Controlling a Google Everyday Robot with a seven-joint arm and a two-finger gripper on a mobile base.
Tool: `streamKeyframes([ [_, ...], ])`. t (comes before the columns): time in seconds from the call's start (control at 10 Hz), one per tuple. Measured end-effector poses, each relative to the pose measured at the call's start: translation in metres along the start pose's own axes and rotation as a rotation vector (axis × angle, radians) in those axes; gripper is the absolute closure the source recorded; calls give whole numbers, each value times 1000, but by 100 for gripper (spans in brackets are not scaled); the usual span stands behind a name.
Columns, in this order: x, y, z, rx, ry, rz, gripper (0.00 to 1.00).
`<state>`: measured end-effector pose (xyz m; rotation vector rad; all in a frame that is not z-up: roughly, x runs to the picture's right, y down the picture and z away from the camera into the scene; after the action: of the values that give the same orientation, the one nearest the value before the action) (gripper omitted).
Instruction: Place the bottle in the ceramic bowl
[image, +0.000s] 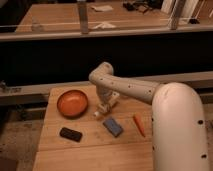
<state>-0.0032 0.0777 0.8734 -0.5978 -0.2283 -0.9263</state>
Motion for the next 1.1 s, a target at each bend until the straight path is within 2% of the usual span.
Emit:
streamKeyframes([
  [0.2,-4,-17,-17,8,12,-21,96],
  [0.4,-10,-30,-20,7,19,-41,96],
  [0.6,-6,-26,-20,3,28,-51,96],
  [0.8,-10,-33,-24,1,36,-65,96],
  [1.1,-33,-67,-34,-7,56,-92,96],
])
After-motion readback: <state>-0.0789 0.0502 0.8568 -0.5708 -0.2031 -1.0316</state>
